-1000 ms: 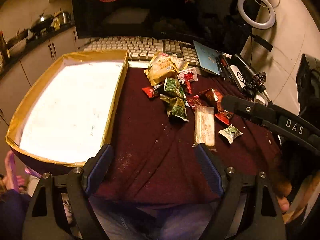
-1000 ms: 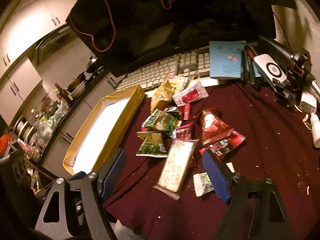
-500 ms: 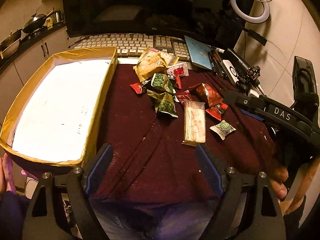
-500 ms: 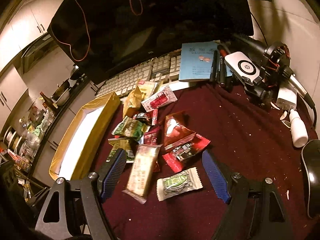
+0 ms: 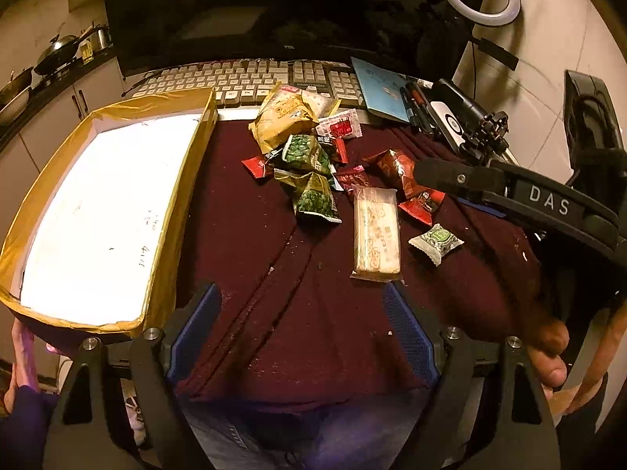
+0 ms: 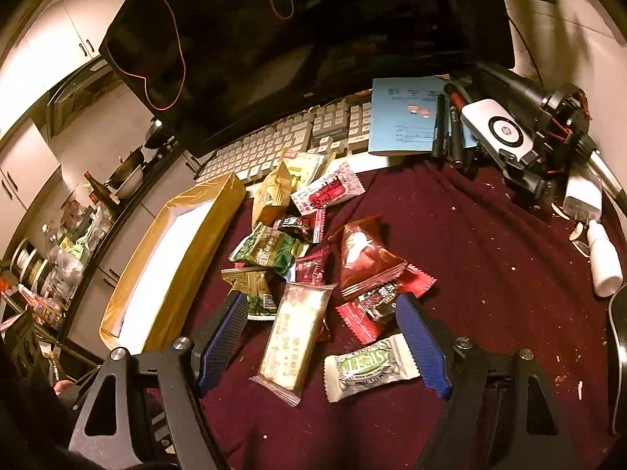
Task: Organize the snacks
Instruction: 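Lower the right gripper onto the red snack bag and close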
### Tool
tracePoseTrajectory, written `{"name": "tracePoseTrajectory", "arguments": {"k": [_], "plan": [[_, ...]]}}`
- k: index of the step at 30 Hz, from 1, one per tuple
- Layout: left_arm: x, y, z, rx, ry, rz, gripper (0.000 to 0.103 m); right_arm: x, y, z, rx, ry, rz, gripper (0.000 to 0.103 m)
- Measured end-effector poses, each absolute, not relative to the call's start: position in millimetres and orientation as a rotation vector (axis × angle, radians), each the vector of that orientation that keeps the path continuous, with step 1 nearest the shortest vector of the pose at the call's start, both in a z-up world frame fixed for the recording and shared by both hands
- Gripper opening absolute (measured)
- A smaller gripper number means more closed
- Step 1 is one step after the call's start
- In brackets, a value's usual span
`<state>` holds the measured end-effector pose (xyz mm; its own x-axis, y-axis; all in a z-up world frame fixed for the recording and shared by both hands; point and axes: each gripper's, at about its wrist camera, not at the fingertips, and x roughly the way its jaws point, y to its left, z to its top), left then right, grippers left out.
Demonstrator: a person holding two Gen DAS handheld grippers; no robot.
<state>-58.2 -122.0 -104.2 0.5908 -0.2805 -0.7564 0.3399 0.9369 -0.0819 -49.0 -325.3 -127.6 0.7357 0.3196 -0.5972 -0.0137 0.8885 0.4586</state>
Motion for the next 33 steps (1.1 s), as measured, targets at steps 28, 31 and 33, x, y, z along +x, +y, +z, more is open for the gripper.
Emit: {"name": "tracePoseTrajectory", "arguments": {"k": [28,31,33], "plan": [[-58.7,-136.9,-110.6,0.068,0.894,-0.366,0.085,-36.1,-327.1,-123.8,0.362,0.734,0.151,0.068],[-58.2,-136.7,-111.0,0.056,0.897,-0.374,0.085,-38.8,-328.0,-120.9,0.355,0.722,0.148,0.068],[-57.2,-138.2,-110.6,0.053,0.904,-0.384,0.085,-38.4,-330.1,-122.1,0.356,0.725,0.143,0.068]]}}
